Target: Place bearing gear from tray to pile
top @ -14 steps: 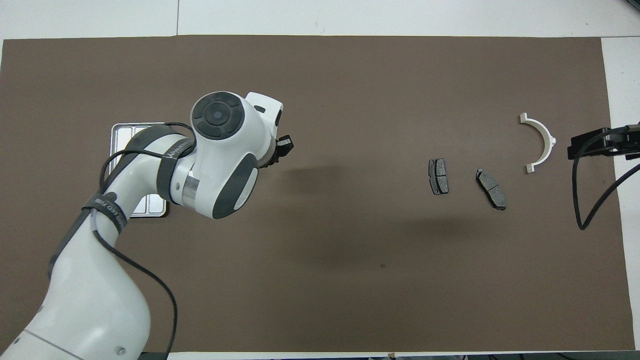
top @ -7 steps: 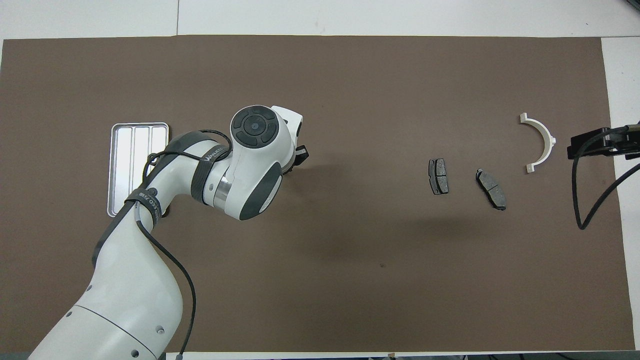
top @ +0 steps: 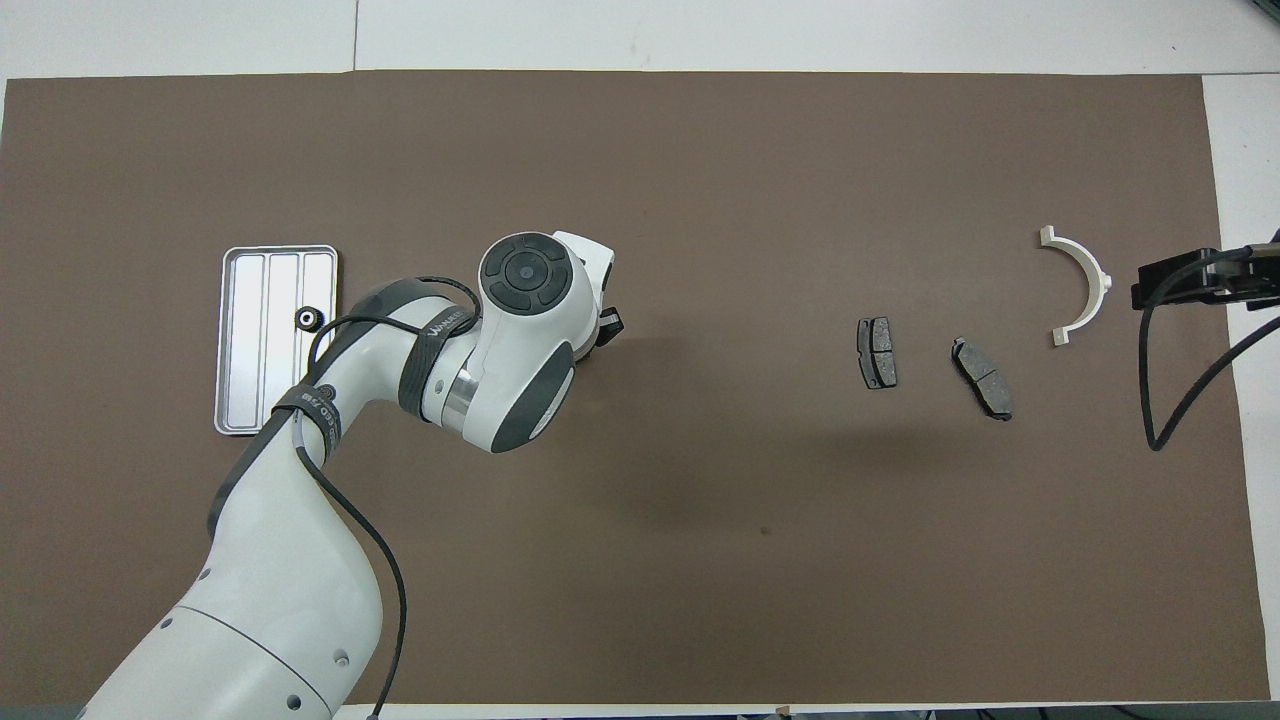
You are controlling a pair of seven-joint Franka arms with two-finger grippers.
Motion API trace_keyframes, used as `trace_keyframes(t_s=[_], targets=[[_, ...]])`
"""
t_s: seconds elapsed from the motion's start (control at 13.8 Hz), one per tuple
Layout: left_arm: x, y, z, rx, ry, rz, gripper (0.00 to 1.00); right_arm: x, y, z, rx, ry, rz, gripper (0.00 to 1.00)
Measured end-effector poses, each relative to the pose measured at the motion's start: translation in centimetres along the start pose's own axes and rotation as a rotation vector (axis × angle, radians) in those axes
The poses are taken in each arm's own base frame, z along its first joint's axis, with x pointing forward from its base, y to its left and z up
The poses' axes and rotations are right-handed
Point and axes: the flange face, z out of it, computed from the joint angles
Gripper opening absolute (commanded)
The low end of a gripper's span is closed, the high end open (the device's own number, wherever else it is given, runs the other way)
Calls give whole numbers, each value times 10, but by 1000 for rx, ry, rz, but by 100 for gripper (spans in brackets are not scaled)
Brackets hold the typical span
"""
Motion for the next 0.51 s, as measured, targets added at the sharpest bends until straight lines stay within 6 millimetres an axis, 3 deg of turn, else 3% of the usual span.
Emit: trace_keyframes(t_s=[0.15,0.22,0.29,0.51], targets=[[0,1,0,0,1,-3,48,0,0,0,0,2,-3,100],[-1,1,0,1,1,-5,77,0,0,1,0,1,-8,100],[-1,1,0,1,1,-6,96,0,0,2,0,-1,-10,100],[4,-2,0,6,5,-19,100,1,-1,4,0,2,-13,100]])
